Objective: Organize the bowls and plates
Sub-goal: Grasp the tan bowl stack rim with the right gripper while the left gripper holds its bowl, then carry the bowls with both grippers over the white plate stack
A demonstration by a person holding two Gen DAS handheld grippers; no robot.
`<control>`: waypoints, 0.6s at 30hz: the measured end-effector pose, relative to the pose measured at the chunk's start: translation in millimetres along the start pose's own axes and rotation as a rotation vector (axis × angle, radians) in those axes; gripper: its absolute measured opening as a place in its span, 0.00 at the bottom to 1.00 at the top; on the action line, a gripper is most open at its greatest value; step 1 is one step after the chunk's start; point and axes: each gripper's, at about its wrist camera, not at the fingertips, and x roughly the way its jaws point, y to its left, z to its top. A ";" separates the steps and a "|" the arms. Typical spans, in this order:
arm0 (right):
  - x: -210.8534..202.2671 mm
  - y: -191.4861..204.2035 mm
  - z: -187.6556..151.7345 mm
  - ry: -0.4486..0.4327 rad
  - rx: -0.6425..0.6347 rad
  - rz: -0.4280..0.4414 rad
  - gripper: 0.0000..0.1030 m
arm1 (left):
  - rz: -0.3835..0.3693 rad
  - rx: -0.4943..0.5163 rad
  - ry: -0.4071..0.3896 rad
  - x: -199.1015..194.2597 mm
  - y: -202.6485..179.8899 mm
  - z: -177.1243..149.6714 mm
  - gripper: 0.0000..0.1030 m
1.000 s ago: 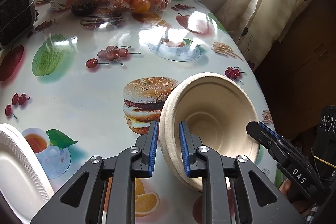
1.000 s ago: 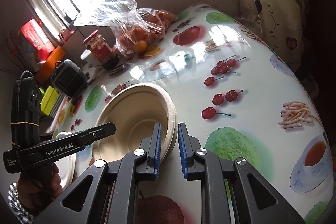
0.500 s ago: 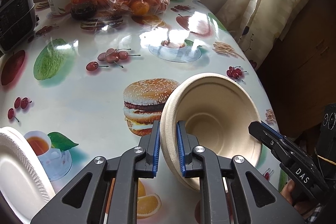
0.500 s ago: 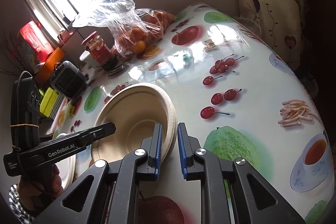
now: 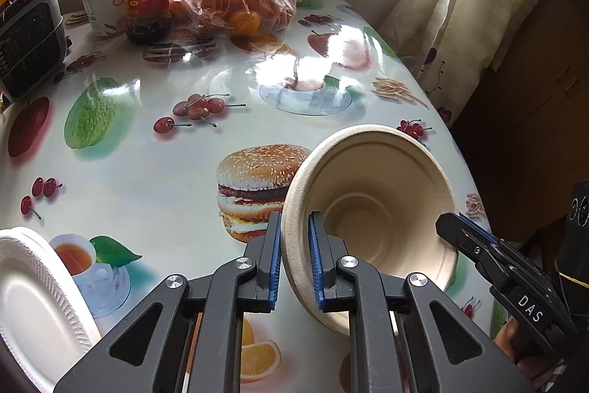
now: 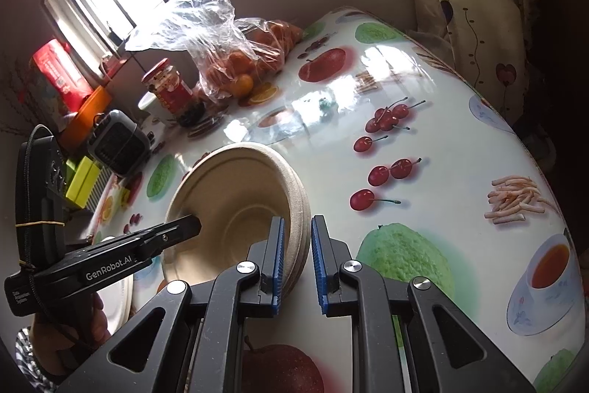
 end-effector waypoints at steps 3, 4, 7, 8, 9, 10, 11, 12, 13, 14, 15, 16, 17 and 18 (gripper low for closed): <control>-2.5 2.5 0.1 -0.004 -0.001 0.004 0.14 | -0.001 -0.003 -0.004 -4.2 0.7 0.9 0.14; -3.4 3.9 0.2 -0.005 -0.002 0.004 0.14 | -0.001 -0.003 -0.005 -5.8 0.7 1.1 0.14; -6.6 6.5 0.3 -0.008 0.002 0.013 0.14 | 0.000 -0.006 -0.008 -10.8 1.3 1.3 0.14; -8.2 7.6 0.4 -0.010 0.002 0.016 0.14 | -0.002 -0.008 -0.008 -12.7 1.9 1.2 0.14; -9.9 9.2 0.7 -0.011 0.000 0.019 0.14 | -0.002 -0.011 -0.008 -14.4 2.6 1.3 0.14; -11.3 11.4 1.0 -0.012 -0.004 0.020 0.14 | -0.002 -0.014 -0.008 -16.2 3.4 1.3 0.14; -12.7 13.9 1.5 -0.013 -0.008 0.022 0.14 | -0.002 -0.015 -0.009 -18.3 4.0 1.0 0.14; -14.5 16.3 1.8 -0.016 -0.012 0.026 0.14 | 0.001 -0.015 -0.012 -20.7 4.6 0.5 0.14; -15.9 18.5 2.1 -0.018 -0.015 0.031 0.14 | 0.003 -0.018 -0.015 -23.6 5.7 -0.1 0.14; -16.9 21.1 2.6 -0.019 -0.018 0.035 0.14 | 0.004 -0.020 -0.019 -26.7 6.7 -0.8 0.14; -18.4 23.7 2.6 -0.021 -0.022 0.040 0.14 | 0.008 -0.020 -0.024 -30.2 7.7 -1.6 0.14; -19.5 26.4 2.4 -0.022 -0.026 0.045 0.14 | 0.013 -0.022 -0.028 -33.5 9.0 -2.6 0.14; -20.6 29.4 1.9 -0.023 -0.030 0.050 0.14 | 0.016 -0.026 -0.034 -36.8 10.7 -3.6 0.14; -21.7 32.3 1.6 -0.024 -0.035 0.055 0.14 | 0.018 -0.029 -0.039 -40.1 12.2 -4.6 0.14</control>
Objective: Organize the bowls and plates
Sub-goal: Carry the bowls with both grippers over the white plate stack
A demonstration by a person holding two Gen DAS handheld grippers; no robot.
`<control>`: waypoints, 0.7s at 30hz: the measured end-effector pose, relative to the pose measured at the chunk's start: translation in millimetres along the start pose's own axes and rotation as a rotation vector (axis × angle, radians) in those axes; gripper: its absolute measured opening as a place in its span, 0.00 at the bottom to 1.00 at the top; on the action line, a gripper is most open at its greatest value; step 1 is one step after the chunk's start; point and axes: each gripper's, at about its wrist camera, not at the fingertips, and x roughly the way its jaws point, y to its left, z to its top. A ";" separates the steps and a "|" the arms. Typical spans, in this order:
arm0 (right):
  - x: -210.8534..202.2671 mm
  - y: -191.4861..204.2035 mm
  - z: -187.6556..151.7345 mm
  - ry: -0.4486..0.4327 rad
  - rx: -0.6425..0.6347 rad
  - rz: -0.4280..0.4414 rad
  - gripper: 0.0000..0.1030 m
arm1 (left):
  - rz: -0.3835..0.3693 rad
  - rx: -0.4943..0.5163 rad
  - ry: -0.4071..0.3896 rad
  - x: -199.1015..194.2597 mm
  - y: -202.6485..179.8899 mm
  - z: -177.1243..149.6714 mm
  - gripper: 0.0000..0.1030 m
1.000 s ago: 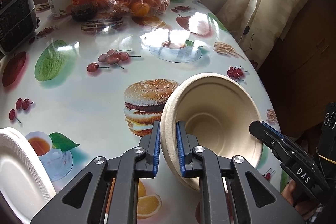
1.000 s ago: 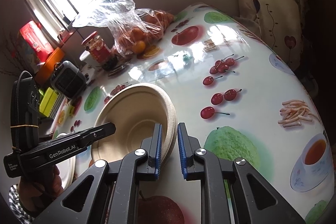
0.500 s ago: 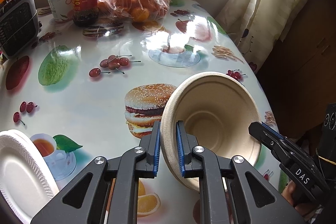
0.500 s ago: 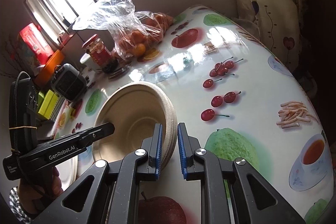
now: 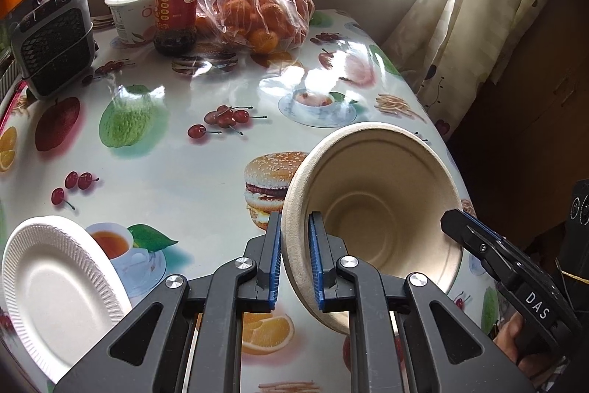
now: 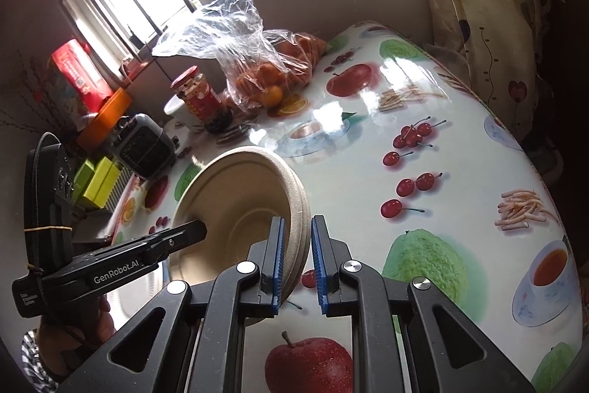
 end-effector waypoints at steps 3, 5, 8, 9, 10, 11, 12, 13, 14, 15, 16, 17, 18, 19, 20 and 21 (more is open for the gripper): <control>-1.7 9.5 -1.2 -0.002 -0.015 0.012 0.14 | 0.008 -0.010 -0.012 -8.5 5.0 -2.3 0.14; -2.6 15.3 -1.7 -0.001 -0.024 0.018 0.14 | 0.015 -0.013 -0.019 -13.9 7.8 -4.3 0.14; -3.3 22.9 -2.7 -0.001 -0.030 0.029 0.14 | 0.023 -0.018 -0.027 -21.0 13.3 -7.6 0.14; -3.4 25.3 -3.2 0.000 -0.033 0.035 0.14 | 0.026 -0.023 -0.031 -23.5 15.9 -9.2 0.14; -3.3 28.1 -4.0 0.001 -0.038 0.037 0.14 | 0.028 -0.027 -0.033 -25.7 18.3 -10.0 0.14; -3.3 30.9 -4.9 0.002 -0.042 0.040 0.14 | 0.031 -0.030 -0.035 -27.6 20.6 -11.0 0.14; -3.1 34.1 -5.6 0.004 -0.048 0.044 0.14 | 0.034 -0.036 -0.037 -30.7 22.9 -12.7 0.14; -3.0 37.1 -6.0 0.006 -0.053 0.046 0.14 | 0.035 -0.040 -0.039 -32.9 25.6 -13.9 0.14; -3.0 39.9 -6.2 0.007 -0.057 0.050 0.14 | 0.038 -0.043 -0.042 -35.3 28.1 -15.2 0.14; -2.7 43.1 -6.5 0.006 -0.060 0.056 0.14 | 0.042 -0.047 -0.045 -37.7 30.1 -16.5 0.14; -2.5 46.1 -6.9 0.007 -0.064 0.063 0.14 | 0.045 -0.052 -0.049 -40.8 32.8 -18.0 0.14; -2.2 49.4 -7.6 0.008 -0.069 0.068 0.14 | 0.049 -0.055 -0.053 -43.5 35.5 -19.3 0.14; -1.7 53.1 -8.3 0.008 -0.074 0.073 0.14 | 0.052 -0.061 -0.056 -46.1 38.4 -20.7 0.14; -1.3 56.7 -9.0 0.009 -0.079 0.077 0.14 | 0.055 -0.067 -0.059 -48.8 41.1 -22.0 0.14; -0.7 60.2 -9.6 0.011 -0.085 0.082 0.14 | 0.059 -0.071 -0.063 -51.7 44.5 -23.4 0.14; 0.2 63.4 -10.6 0.013 -0.089 0.087 0.14 | 0.063 -0.076 -0.066 -54.3 47.9 -24.5 0.14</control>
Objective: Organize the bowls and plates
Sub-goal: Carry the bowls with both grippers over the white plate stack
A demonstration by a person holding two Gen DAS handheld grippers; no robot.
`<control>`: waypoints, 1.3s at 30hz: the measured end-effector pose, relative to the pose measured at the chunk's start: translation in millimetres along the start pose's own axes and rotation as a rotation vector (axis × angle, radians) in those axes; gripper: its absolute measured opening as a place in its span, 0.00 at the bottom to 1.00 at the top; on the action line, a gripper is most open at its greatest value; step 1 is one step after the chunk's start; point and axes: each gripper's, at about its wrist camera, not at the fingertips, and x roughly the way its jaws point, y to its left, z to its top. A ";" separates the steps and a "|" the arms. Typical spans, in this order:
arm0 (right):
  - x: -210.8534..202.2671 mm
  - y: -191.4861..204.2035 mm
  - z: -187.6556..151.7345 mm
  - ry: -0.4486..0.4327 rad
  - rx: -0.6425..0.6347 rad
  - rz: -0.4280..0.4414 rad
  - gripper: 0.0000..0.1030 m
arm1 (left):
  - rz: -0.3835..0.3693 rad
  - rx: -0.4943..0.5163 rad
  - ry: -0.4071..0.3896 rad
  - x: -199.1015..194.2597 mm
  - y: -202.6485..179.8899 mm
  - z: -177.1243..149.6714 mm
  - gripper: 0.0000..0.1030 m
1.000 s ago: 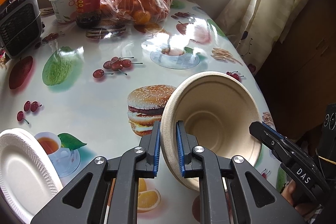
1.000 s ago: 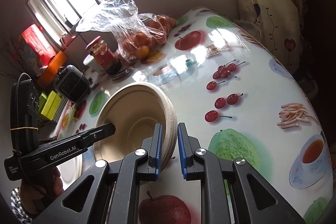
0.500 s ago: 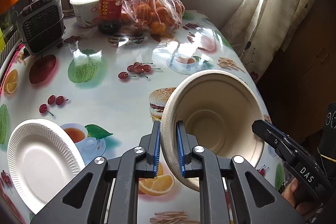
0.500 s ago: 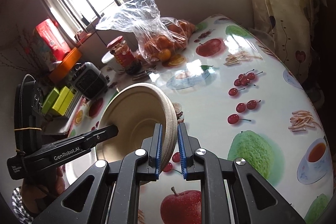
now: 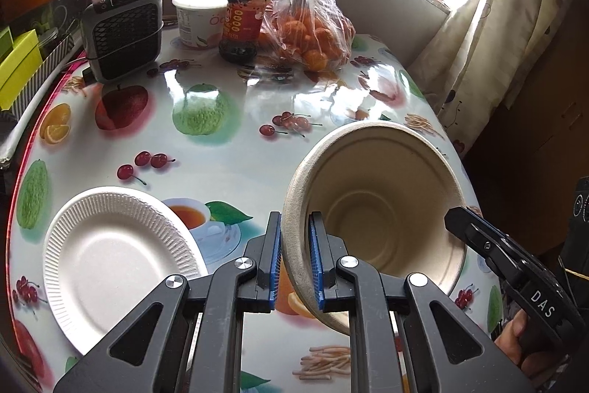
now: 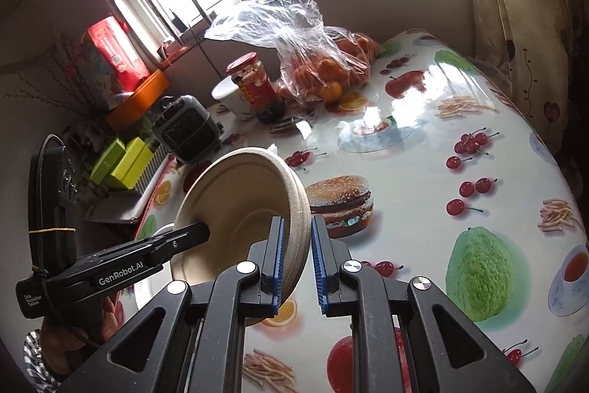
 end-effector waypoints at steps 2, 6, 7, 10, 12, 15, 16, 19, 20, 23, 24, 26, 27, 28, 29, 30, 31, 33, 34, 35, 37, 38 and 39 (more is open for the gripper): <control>2.2 6.9 -1.0 0.004 -0.009 0.009 0.14 | 0.007 -0.009 -0.005 -5.0 6.5 -1.7 0.14; 8.0 21.5 -3.9 0.016 -0.027 0.024 0.14 | 0.021 -0.025 -0.019 -15.5 19.7 -5.0 0.14; 9.1 25.4 -4.5 0.019 -0.031 0.030 0.14 | 0.025 -0.030 -0.022 -18.1 23.5 -6.1 0.14; 13.0 39.1 -6.4 0.026 -0.050 0.047 0.14 | 0.039 -0.047 -0.035 -26.7 35.4 -9.9 0.14; 17.6 49.8 -7.1 0.032 -0.067 0.059 0.14 | 0.052 -0.062 -0.042 -32.7 45.2 -12.8 0.14; 24.4 65.6 -9.5 0.045 -0.091 0.080 0.14 | 0.071 -0.088 -0.050 -40.4 61.4 -17.5 0.14; 27.0 71.0 -10.9 0.050 -0.098 0.086 0.14 | 0.078 -0.096 -0.052 -42.6 66.8 -19.2 0.14; 35.3 85.9 -14.8 0.067 -0.120 0.103 0.14 | 0.098 -0.118 -0.060 -50.1 82.4 -24.4 0.14; 38.4 90.8 -15.8 0.074 -0.126 0.109 0.14 | 0.105 -0.124 -0.064 -52.7 87.2 -25.8 0.14; 45.4 105.6 -19.0 0.088 -0.146 0.130 0.14 | 0.122 -0.147 -0.071 -60.2 102.4 -29.9 0.14; 47.5 110.2 -19.8 0.092 -0.153 0.136 0.14 | 0.127 -0.154 -0.074 -62.4 106.8 -30.8 0.14; 51.6 119.7 -21.1 0.100 -0.165 0.145 0.14 | 0.138 -0.165 -0.078 -67.0 114.8 -33.1 0.14; 54.1 124.2 -21.0 0.103 -0.172 0.149 0.14 | 0.142 -0.170 -0.081 -69.3 118.7 -34.0 0.14; 55.8 128.2 -21.6 0.107 -0.177 0.154 0.14 | 0.148 -0.176 -0.082 -71.0 122.5 -35.1 0.14; 57.8 132.4 -22.1 0.111 -0.182 0.159 0.14 | 0.153 -0.180 -0.083 -72.7 126.1 -36.3 0.14; 59.5 136.0 -23.0 0.114 -0.188 0.162 0.14 | 0.157 -0.184 -0.085 -74.1 128.9 -37.3 0.14; 61.3 139.4 -24.0 0.119 -0.192 0.166 0.14 | 0.160 -0.191 -0.087 -75.5 132.6 -38.9 0.14; 64.7 145.7 -26.7 0.128 -0.201 0.170 0.14 | 0.166 -0.203 -0.087 -77.9 139.5 -41.6 0.14; 66.8 148.2 -28.0 0.133 -0.204 0.172 0.14 | 0.169 -0.207 -0.088 -78.6 142.4 -42.7 0.14; 69.3 150.6 -29.4 0.138 -0.207 0.174 0.14 | 0.172 -0.211 -0.087 -79.6 145.5 -44.4 0.14; 73.5 154.5 -32.0 0.148 -0.210 0.178 0.14 | 0.176 -0.219 -0.085 -80.0 151.5 -47.0 0.14; 75.8 156.7 -33.1 0.153 -0.211 0.180 0.14 | 0.178 -0.223 -0.083 -79.8 154.1 -48.2 0.14; 78.4 158.3 -34.3 0.158 -0.213 0.182 0.14 | 0.181 -0.227 -0.082 -79.5 157.0 -49.4 0.14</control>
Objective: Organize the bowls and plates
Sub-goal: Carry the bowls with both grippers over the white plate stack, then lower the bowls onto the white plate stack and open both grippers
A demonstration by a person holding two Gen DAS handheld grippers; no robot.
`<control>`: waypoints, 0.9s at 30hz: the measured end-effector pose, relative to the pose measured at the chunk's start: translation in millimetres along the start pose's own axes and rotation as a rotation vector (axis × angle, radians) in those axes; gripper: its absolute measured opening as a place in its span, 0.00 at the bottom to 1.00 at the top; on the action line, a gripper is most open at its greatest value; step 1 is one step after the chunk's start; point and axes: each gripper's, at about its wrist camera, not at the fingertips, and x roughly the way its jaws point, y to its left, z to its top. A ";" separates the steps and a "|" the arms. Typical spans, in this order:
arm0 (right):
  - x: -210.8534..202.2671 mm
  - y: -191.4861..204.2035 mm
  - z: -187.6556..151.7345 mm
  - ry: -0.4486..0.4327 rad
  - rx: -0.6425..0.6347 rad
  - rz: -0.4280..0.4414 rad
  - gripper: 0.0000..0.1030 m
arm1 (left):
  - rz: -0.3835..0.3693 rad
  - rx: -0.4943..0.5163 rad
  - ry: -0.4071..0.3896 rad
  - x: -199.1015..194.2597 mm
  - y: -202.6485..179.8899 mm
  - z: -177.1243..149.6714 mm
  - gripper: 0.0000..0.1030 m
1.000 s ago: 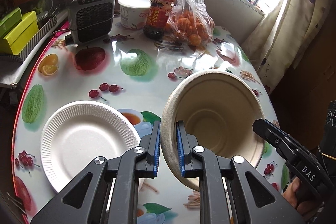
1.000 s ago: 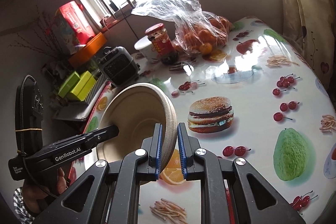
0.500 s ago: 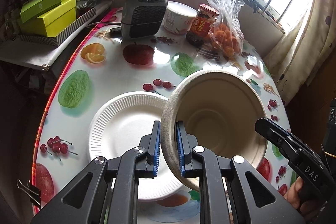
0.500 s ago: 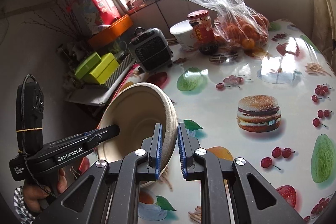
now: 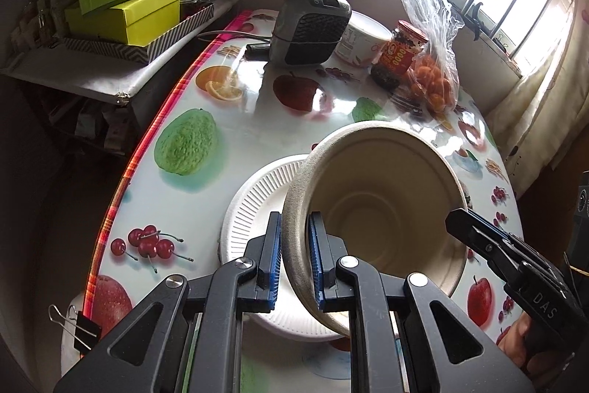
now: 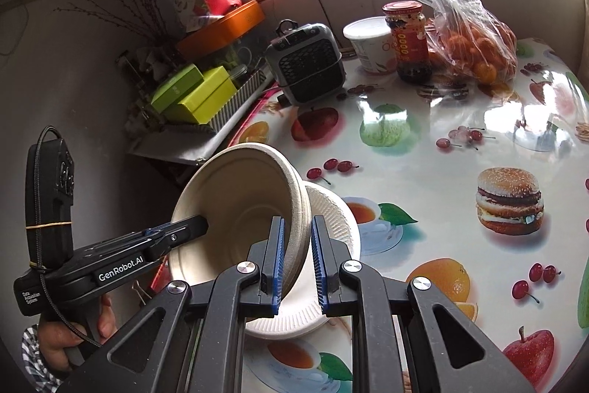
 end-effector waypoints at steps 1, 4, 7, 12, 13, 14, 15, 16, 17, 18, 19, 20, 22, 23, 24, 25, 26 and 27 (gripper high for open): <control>2.8 1.6 -0.5 0.005 -0.003 0.001 0.14 | 0.003 -0.005 0.002 0.7 2.5 -1.0 0.14; 11.7 5.4 -1.7 0.023 -0.013 0.003 0.14 | 0.010 -0.019 0.009 4.5 10.8 -4.3 0.14; 21.8 7.7 -3.2 0.043 -0.016 0.004 0.14 | 0.016 -0.030 0.022 9.8 18.4 -8.2 0.14; 36.1 8.7 -5.9 0.070 -0.016 0.000 0.14 | 0.020 -0.043 0.040 17.8 27.4 -11.6 0.14; 38.4 7.8 -6.0 0.074 -0.012 0.000 0.14 | 0.020 -0.044 0.043 19.1 28.1 -11.9 0.14; 40.3 7.0 -6.1 0.076 -0.010 -0.001 0.14 | 0.018 -0.045 0.046 20.2 28.8 -12.0 0.14; 41.9 6.7 -6.5 0.078 -0.008 -0.003 0.14 | 0.017 -0.044 0.047 21.3 29.6 -11.5 0.14; 43.4 6.4 -6.3 0.079 -0.008 -0.004 0.14 | 0.017 -0.044 0.049 22.1 30.2 -11.5 0.14; 44.7 6.0 -5.6 0.080 -0.008 -0.006 0.14 | 0.013 -0.046 0.051 23.4 31.2 -11.1 0.14; 45.7 5.4 -5.2 0.080 -0.008 -0.008 0.14 | 0.011 -0.046 0.052 24.4 31.5 -10.6 0.14; 46.5 4.8 -4.9 0.080 -0.007 -0.010 0.14 | 0.009 -0.046 0.053 25.5 31.5 -10.1 0.14; 47.5 4.2 -4.6 0.081 -0.005 -0.012 0.14 | 0.007 -0.047 0.055 26.7 31.1 -9.9 0.14; 49.3 2.1 -4.1 0.082 0.000 -0.016 0.14 | 0.006 -0.042 0.054 28.3 29.8 -8.9 0.14; 49.6 1.1 -3.8 0.082 0.003 -0.016 0.14 | 0.006 -0.041 0.055 29.1 29.3 -8.4 0.14; 50.0 0.2 -3.6 0.082 0.006 -0.018 0.14 | 0.004 -0.039 0.056 29.7 28.6 -7.6 0.14; 50.2 -0.7 -3.2 0.081 0.009 -0.018 0.14 | 0.003 -0.038 0.055 29.8 28.1 -7.0 0.14; 50.6 -1.8 -2.8 0.080 0.012 -0.017 0.15 | 0.001 -0.039 0.056 30.2 28.4 -6.3 0.14; 51.1 -2.6 -2.7 0.080 0.015 -0.016 0.15 | -0.001 -0.039 0.055 30.3 28.3 -5.9 0.14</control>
